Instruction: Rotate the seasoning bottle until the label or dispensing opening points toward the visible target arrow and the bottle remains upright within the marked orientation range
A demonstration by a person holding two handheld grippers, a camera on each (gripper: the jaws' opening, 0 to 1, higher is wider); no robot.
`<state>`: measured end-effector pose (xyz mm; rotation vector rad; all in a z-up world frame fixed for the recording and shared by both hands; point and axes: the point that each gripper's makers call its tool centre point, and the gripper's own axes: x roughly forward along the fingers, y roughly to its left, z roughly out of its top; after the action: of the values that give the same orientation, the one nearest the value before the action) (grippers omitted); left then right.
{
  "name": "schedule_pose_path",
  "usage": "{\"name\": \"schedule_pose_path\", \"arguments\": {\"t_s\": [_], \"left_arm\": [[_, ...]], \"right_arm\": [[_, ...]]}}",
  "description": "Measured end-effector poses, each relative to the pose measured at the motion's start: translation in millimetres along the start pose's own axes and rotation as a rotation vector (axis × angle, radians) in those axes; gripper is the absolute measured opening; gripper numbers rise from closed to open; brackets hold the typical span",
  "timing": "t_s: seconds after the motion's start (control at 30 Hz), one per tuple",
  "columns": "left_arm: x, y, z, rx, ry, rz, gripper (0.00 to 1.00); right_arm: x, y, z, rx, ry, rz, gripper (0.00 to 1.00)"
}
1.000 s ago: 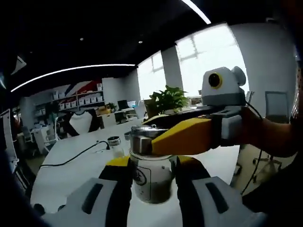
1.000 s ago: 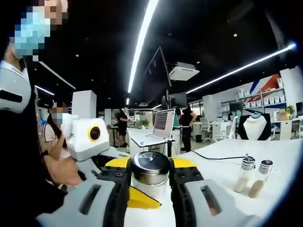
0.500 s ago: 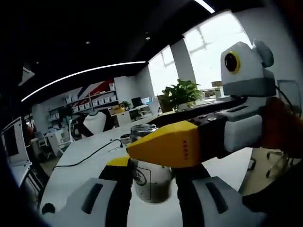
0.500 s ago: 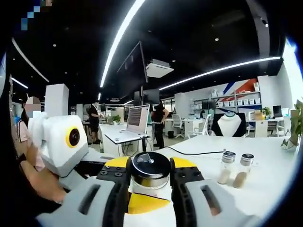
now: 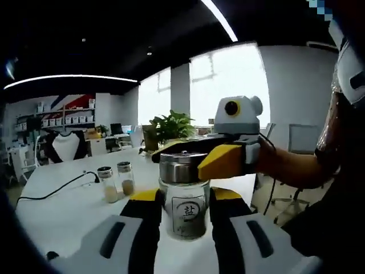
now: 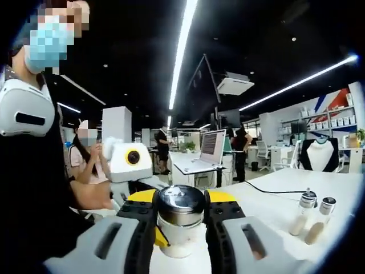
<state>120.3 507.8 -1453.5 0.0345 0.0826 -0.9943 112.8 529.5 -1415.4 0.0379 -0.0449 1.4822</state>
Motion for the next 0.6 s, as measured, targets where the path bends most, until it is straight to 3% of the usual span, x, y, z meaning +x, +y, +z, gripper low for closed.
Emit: {"name": "schedule_pose_path", "arguments": {"t_s": [0.1,0.2,0.23,0.37,0.47,0.6], "left_arm": [[3.2,3.9,-1.9,0.060,0.025,0.044,0.34],[6.1,10.0,-3.7,0.071,0.039,0.119,0.34],[5.2,18.8,-6.3,0.089,0.060,0.196,0.34],[0.9,35.5,-13.0,0.142,0.116,0.348,0.34],[-2.5,42.8,-17.1,0.180,0.134,0.428,0.34],[-9.1,48.4,-17.4,0.222,0.138,0.490,0.34]], "right_arm": [[-2.4,-4.6,-2.1,-0.014,0.023,0.008,0.28],[-0.8,-8.6,-5.1,-0.026,0.053,-0.021,0.29],[0.1,-16.1,-8.4,-0.030,0.069,-0.073,0.29],[7.7,-28.0,-17.4,-0.004,0.095,-0.212,0.28],[14.8,-34.0,-20.0,0.074,0.066,-0.292,0.29],[19.4,-36.8,-22.3,0.194,0.019,-0.337,0.29]]}}
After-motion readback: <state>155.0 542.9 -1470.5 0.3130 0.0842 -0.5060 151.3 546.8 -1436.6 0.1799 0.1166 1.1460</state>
